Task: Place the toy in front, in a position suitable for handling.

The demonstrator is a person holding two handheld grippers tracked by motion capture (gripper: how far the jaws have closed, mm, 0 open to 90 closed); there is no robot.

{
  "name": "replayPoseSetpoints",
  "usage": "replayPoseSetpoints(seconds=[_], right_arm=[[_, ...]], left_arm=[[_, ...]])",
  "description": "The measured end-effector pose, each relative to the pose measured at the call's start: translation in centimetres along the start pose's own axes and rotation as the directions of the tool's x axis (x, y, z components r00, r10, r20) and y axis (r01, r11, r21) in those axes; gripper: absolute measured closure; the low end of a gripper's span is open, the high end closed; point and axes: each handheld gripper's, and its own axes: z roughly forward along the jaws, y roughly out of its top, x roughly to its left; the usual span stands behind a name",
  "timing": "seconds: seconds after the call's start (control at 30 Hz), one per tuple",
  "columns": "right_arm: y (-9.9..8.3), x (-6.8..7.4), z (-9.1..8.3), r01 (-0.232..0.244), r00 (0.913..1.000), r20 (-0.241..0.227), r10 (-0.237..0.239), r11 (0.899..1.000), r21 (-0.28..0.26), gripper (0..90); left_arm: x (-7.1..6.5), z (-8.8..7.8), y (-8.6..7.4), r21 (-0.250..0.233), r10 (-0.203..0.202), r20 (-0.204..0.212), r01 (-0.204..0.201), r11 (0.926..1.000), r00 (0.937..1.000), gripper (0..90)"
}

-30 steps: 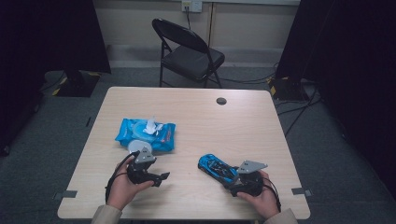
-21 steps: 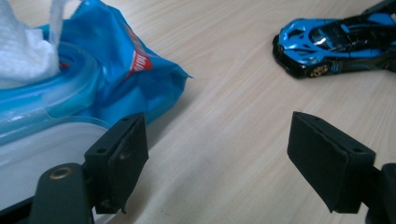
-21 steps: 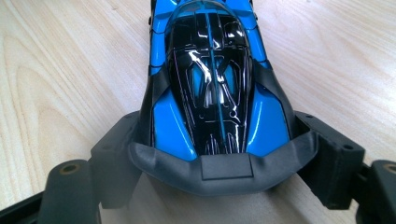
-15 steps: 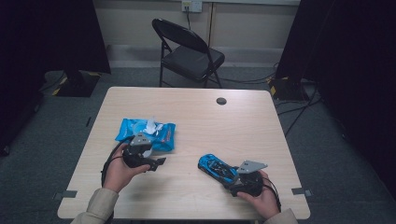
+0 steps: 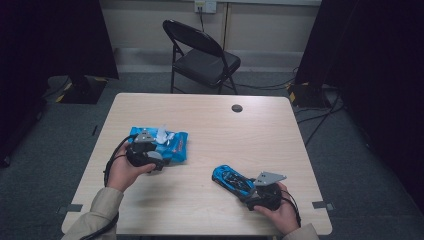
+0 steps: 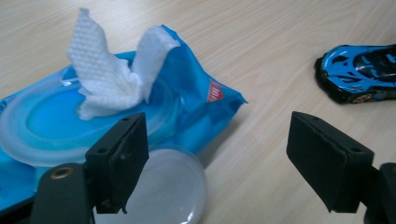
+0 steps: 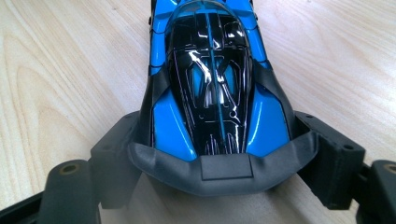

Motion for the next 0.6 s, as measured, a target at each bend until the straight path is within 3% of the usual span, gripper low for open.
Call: replayPoseSetpoints(seconds=[0.37, 0.6], right_arm=[[0.0, 0.0, 0.0, 0.001, 1.0, -0.003, -0.001, 1.0, 0.0, 23.4], [0.0, 0.0, 0.0, 0.002, 1.0, -0.003, -0.002, 1.0, 0.0, 23.4]], left_arm=[[1.7, 0.8, 2.0, -0.002, -0.006, -0.017, 0.006, 1.0, 0.9998, 21.5], [2.5, 1.5, 2.2, -0.007, -0.032, -0.024, 0.032, 0.9995, 0.9992, 21.4]])
